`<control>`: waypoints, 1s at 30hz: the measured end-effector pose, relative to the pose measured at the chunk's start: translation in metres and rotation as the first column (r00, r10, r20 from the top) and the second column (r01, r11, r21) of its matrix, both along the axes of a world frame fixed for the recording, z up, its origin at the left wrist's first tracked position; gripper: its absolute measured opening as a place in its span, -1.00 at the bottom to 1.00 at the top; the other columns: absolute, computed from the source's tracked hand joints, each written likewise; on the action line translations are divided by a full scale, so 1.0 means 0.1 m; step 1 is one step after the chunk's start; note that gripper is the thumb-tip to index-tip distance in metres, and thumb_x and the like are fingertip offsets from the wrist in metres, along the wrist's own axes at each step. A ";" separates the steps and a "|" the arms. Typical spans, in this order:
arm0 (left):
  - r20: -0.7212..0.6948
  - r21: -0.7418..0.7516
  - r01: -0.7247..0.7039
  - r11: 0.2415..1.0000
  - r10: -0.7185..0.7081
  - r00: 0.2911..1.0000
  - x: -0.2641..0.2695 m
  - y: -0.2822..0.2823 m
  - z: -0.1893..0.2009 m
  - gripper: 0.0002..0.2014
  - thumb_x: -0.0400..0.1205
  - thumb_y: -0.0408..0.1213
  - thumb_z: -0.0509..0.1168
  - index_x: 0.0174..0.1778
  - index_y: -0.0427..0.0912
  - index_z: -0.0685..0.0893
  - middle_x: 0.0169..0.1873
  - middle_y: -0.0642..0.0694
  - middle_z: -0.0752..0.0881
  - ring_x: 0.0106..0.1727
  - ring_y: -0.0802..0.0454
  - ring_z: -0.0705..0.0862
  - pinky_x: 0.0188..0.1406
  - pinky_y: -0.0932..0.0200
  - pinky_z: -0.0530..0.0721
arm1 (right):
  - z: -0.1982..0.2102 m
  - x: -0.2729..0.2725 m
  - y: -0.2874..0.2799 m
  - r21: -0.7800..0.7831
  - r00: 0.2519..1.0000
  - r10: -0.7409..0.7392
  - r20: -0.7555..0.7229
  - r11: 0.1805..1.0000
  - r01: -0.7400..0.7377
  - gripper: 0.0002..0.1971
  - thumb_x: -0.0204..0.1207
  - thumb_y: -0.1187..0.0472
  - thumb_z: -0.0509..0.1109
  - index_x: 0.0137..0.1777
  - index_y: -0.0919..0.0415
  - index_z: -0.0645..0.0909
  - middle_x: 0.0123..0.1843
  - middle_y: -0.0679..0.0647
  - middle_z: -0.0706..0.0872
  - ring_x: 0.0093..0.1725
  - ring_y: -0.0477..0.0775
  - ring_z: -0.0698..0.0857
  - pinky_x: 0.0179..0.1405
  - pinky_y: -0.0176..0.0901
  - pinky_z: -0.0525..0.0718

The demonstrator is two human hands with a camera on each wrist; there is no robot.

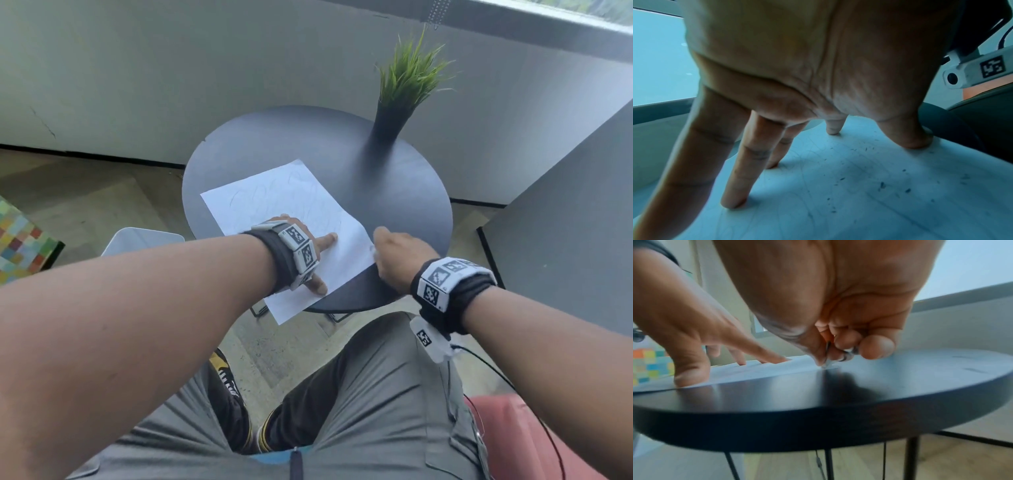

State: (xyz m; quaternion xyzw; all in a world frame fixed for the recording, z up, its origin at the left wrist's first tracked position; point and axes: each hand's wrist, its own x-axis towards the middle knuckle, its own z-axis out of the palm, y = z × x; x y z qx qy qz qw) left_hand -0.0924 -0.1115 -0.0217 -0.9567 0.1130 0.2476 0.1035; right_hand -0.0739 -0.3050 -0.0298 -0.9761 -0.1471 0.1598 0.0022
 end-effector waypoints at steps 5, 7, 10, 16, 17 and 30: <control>-0.010 -0.041 -0.032 0.999 0.032 0.999 0.00 0.01 -0.01 -0.03 0.42 0.47 0.28 0.67 0.37 -0.07 0.31 -0.35 0.45 0.22 -0.38 0.49 -0.02 -0.09 0.50 | -0.06 -0.37 0.28 0.108 0.975 0.215 -0.061 0.972 -0.207 -0.90 0.65 0.13 0.10 -0.07 0.12 0.30 -0.19 0.04 0.53 -0.20 0.27 0.57 -0.17 0.08 0.63; -0.011 -0.060 -0.040 0.997 0.040 0.999 0.00 0.00 -0.02 -0.05 0.40 0.47 0.28 0.64 0.40 -0.04 0.26 -0.35 0.46 0.17 -0.39 0.50 0.07 -0.11 0.57 | -0.06 -0.29 0.22 0.095 0.983 0.171 -0.060 0.982 -0.165 -0.87 0.68 0.10 0.08 -0.08 0.11 0.27 -0.15 0.08 0.54 -0.16 0.28 0.58 -0.15 0.05 0.58; -0.040 -0.010 -0.049 0.999 0.048 0.998 0.02 0.03 -0.03 0.04 0.33 0.58 0.25 0.64 0.46 -0.16 0.35 -0.33 0.37 0.30 -0.44 0.46 0.18 -0.30 0.58 | -0.02 0.04 -0.08 0.018 0.999 -0.028 -0.020 0.999 0.028 -0.87 0.68 0.12 0.09 -0.03 0.17 0.30 0.01 0.26 0.64 -0.11 0.34 0.58 -0.14 0.06 0.52; -0.028 -0.046 0.146 0.988 -0.147 0.989 0.11 0.03 0.01 0.03 0.36 0.44 0.41 0.67 0.13 0.13 0.73 -0.06 -0.16 0.71 -0.27 -0.05 0.45 -0.42 0.28 | 0.11 0.25 -0.33 0.193 0.992 -0.129 -0.008 0.973 0.128 -0.78 0.68 -0.07 0.18 0.05 0.08 0.39 -0.05 0.18 0.69 -0.07 0.29 0.62 -0.03 0.05 0.62; -0.017 -0.074 0.164 0.984 -0.166 0.986 0.13 0.03 0.00 0.00 0.38 0.42 0.41 0.64 0.05 0.18 0.74 -0.06 -0.10 0.71 -0.22 0.02 0.44 -0.30 0.33 | 0.12 0.25 -0.29 0.250 0.995 -0.101 -0.017 0.963 0.102 -0.78 0.67 -0.08 0.21 0.05 0.07 0.41 -0.07 0.14 0.70 -0.07 0.25 0.62 -0.07 -0.01 0.59; -0.068 -0.064 0.114 0.991 -0.118 0.991 0.35 0.01 -0.14 0.31 0.18 0.52 0.44 0.71 0.24 -0.20 0.73 -0.01 -0.23 0.67 -0.34 -0.02 0.51 -0.45 0.30 | -0.11 0.32 0.22 0.186 0.983 0.185 0.018 0.965 -0.185 -0.76 0.66 -0.05 0.19 0.13 0.10 0.46 -0.04 0.12 0.67 -0.05 0.25 0.62 -0.05 0.05 0.63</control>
